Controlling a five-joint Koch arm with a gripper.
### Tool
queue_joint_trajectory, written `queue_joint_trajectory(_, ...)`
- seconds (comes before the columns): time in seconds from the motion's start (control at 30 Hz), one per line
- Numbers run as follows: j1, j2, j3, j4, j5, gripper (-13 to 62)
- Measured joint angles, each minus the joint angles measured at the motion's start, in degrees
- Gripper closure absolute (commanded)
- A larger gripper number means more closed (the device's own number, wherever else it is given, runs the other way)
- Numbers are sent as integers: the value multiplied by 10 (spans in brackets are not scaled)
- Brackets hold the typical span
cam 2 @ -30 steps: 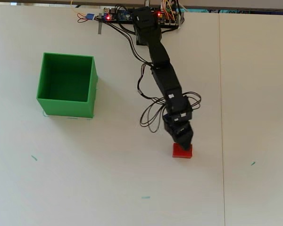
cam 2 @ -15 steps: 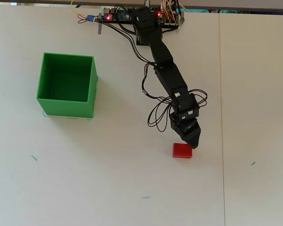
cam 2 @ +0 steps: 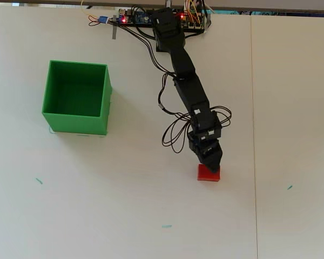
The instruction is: Grasp a red block and put it in the green bin.
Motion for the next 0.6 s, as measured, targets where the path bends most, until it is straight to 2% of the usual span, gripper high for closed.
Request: queue_joint_trajectory(0.6,30,-27,0,-47,1,113)
